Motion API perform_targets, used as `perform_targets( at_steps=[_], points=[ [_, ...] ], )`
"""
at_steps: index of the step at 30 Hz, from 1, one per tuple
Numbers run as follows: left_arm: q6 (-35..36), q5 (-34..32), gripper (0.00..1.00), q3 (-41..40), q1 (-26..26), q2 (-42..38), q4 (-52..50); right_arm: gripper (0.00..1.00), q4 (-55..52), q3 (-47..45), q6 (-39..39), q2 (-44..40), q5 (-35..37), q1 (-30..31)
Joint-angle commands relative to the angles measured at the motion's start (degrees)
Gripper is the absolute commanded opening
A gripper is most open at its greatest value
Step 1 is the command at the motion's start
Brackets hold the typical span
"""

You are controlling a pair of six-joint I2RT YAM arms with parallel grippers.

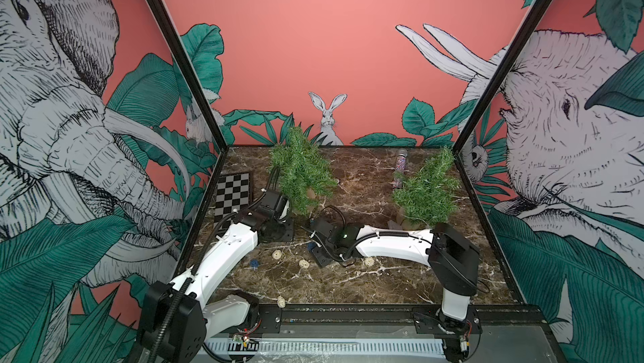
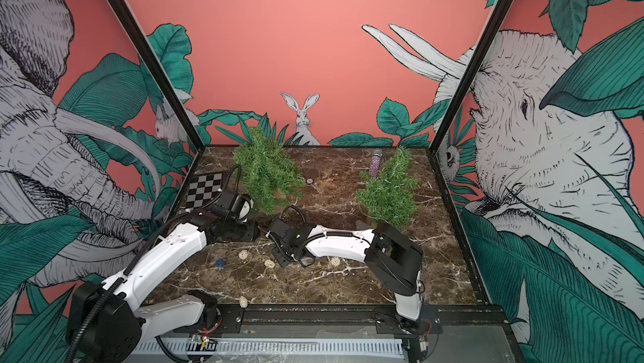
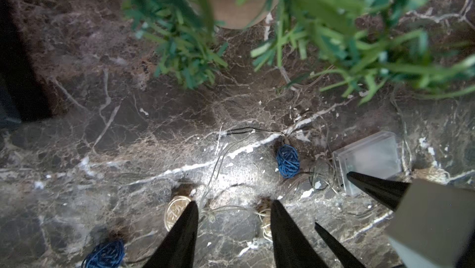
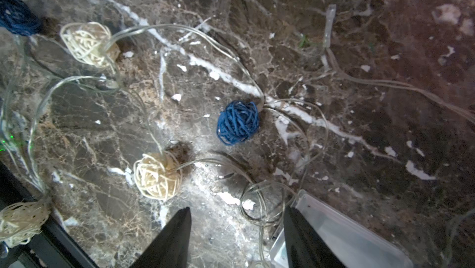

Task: Wrap string light around the christmas tree
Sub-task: Wrap the light string around the Christmas tree.

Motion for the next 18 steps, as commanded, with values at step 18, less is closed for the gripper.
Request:
perform_targets(
  at_steps=[18],
  points=[
    [0.23,-4.58,0.86,-1.53,6.39,-12.50,-4.36,0.60,-5.70,10.95,-3.64,6.22,-2.81,4.24]
  ],
)
